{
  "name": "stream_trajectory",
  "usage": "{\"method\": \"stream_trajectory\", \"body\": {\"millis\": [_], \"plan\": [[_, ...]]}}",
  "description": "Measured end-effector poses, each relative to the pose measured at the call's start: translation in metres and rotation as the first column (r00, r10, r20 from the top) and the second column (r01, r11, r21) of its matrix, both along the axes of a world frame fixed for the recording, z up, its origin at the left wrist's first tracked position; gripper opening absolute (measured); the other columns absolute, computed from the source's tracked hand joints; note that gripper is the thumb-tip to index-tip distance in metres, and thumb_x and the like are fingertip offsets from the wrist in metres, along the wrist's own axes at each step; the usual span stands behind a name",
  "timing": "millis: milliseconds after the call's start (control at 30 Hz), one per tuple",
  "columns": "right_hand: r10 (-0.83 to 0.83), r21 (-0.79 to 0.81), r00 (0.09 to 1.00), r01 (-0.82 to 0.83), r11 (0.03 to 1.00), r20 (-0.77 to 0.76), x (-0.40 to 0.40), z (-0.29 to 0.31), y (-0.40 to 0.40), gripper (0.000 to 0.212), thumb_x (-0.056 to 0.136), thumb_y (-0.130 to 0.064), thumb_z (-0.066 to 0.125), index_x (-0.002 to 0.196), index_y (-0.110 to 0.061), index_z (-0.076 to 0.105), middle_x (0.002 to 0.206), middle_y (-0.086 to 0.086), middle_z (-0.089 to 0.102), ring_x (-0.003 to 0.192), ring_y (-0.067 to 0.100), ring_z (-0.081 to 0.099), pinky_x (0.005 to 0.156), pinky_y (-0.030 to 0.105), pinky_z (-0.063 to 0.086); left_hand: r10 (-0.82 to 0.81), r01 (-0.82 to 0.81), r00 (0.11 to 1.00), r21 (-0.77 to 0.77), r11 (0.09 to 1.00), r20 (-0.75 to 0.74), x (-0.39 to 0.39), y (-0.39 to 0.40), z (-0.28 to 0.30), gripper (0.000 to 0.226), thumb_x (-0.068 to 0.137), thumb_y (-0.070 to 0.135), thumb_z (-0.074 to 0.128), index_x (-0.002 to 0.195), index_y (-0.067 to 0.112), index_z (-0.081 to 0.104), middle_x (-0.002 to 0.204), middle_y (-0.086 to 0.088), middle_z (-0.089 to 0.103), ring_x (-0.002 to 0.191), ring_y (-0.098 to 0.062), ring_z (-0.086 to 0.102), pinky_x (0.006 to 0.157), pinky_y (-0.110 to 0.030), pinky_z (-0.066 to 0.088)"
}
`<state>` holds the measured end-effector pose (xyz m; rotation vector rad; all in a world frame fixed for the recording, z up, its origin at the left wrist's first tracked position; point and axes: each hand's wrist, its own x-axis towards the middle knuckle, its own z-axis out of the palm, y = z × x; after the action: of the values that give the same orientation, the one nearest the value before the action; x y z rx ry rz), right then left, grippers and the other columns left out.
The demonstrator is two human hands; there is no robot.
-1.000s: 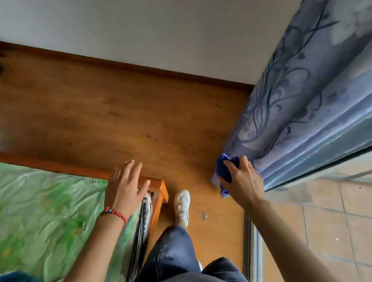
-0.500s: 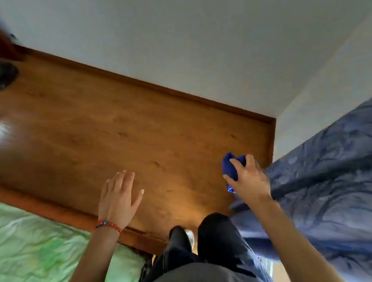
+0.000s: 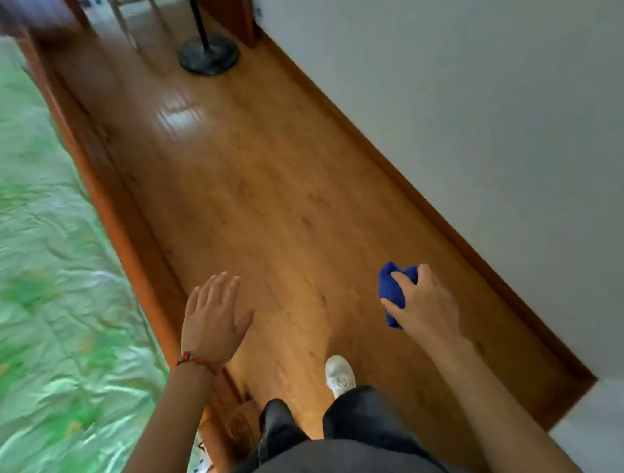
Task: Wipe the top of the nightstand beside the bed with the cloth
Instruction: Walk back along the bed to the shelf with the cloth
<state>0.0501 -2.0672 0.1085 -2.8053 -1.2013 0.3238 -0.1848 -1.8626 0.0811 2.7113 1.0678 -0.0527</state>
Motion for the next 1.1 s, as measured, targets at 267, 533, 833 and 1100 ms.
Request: {"method": "stream_trajectory", "body": {"millis": [267,533,833,1100], "plan": [[0.343,0.041,0.939,-0.343,0.939,0.006,0.076,0.002,0.073,0.047,0.076,-0.031,0.072,0.114,-0.009,0.057,0.102,0.016,0.051,0.079,0.027,0.054,0.061,0.034,0.048,0.301,-0.301,0.954,-0.001,0.954,0.020,0.022,-0.005,0.013,0.059,0.084,0.046,0.036,0.116,0.003,0.060,0.118,-0.020,0.059,0.110,-0.038,0.054,0.093,-0.052,0.040],[0.470,0.040,0.883,-0.470,0.882,0.014,0.106,-0.008,0.146,0.047,0.079,-0.034,0.068,0.118,-0.009,0.054,0.104,0.015,0.050,0.082,0.026,0.053,0.064,0.035,0.049,0.414,-0.414,0.910,-0.003,0.910,0.002,0.033,0.023,0.009,0.057,0.083,0.044,0.038,0.117,0.004,0.058,0.117,-0.020,0.060,0.109,-0.039,0.055,0.090,-0.054,0.042],[0.504,0.108,0.862,-0.506,0.855,0.051,0.146,-0.015,0.295,0.043,0.074,-0.027,0.074,0.108,-0.006,0.060,0.096,0.018,0.052,0.074,0.028,0.055,0.055,0.032,0.046,0.445,-0.445,0.895,-0.011,0.895,0.000,0.065,0.156,-0.001,0.069,0.093,0.055,0.023,0.117,0.001,0.059,0.118,-0.021,0.059,0.110,-0.039,0.055,0.091,-0.053,0.042],[0.503,0.140,0.861,-0.509,0.849,0.079,0.172,0.001,0.451,0.042,0.066,-0.026,0.080,0.100,-0.006,0.063,0.087,0.017,0.053,0.064,0.027,0.056,0.047,0.026,0.043,0.446,-0.446,0.895,0.016,0.895,0.008,0.086,0.317,0.010,0.059,0.086,0.045,0.036,0.119,0.002,0.058,0.121,-0.020,0.058,0.113,-0.039,0.053,0.093,-0.053,0.040]]}}
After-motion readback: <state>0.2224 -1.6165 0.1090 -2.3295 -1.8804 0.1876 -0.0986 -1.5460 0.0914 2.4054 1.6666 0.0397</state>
